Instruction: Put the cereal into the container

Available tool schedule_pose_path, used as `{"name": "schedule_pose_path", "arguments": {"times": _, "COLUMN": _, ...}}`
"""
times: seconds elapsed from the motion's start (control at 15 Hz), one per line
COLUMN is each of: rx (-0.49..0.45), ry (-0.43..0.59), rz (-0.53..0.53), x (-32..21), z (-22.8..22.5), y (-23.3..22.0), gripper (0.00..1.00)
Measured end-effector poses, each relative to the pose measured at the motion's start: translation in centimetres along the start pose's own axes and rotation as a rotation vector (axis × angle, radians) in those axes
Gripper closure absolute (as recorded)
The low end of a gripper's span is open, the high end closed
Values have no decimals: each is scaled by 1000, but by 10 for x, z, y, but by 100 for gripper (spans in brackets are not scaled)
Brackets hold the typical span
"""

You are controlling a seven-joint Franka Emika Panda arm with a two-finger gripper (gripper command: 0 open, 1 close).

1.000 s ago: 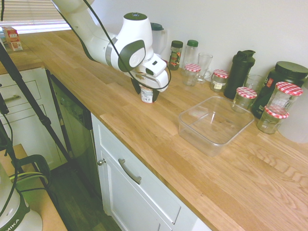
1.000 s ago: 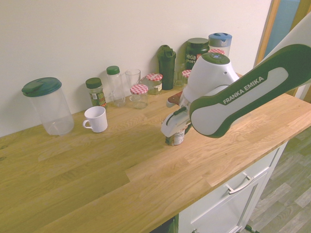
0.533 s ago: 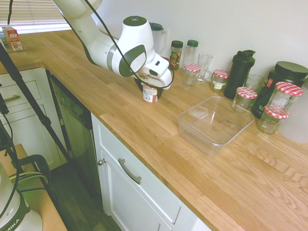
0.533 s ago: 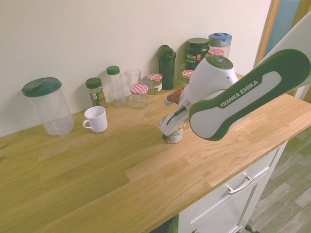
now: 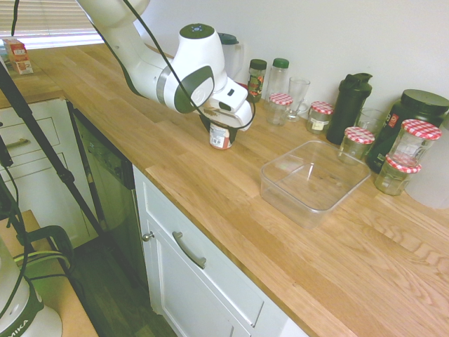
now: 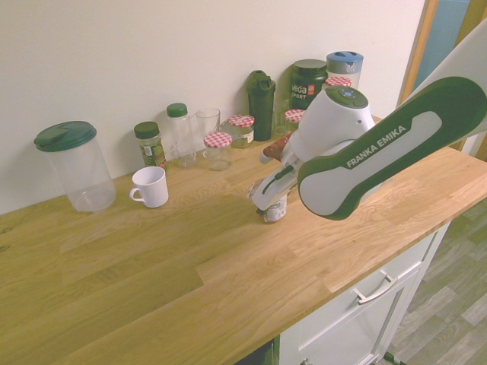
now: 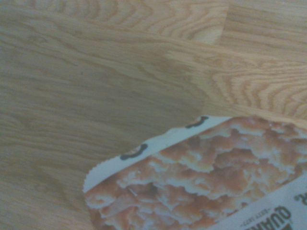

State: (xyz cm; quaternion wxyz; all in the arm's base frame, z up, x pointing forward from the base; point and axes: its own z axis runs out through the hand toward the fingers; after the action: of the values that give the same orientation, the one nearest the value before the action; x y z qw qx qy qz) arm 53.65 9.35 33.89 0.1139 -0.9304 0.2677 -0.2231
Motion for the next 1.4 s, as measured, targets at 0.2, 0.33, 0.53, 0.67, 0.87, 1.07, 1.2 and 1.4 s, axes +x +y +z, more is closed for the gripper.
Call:
{"name": "schedule_pose_path", "arguments": {"times": 0.2, "rx": 33, "ry": 52, "rz": 32, "x": 15, "z": -23, "y": 5, "gripper": 100}}
{"name": "schedule_pose_path", "arguments": {"times": 0.33, "rx": 59, "ry": 99, "rz": 57, "x": 30, "z": -48, "y": 16, "gripper": 100}}
{"name": "schedule_pose_path", "arguments": {"times": 0.53, "rx": 82, "ry": 188, "rz": 104, "x": 59, "z": -100, "y": 53, "gripper": 100}}
{"name": "schedule_pose_path", "arguments": {"times": 0.67, "rx": 76, "ry": 239, "rz": 142, "x": 80, "z": -130, "y": 91, "gripper": 100}}
{"name": "schedule_pose_path", "arguments": {"times": 0.87, "rx": 43, "ry": 268, "rz": 211, "x": 103, "z": -145, "y": 155, "gripper": 100}}
{"name": "schedule_pose_path", "arguments": {"times": 1.07, "rx": 24, "ry": 268, "rz": 270, "x": 115, "z": -141, "y": 204, "gripper": 100}}
{"name": "schedule_pose_path", "arguments": {"times": 1.2, "rx": 23, "ry": 259, "rz": 289, "x": 121, "z": -132, "y": 218, "gripper": 100}}
{"name": "schedule_pose_path", "arguments": {"times": 1.4, "rx": 8, "ry": 226, "rz": 311, "x": 133, "z": -103, "y": 225, "gripper": 100}}
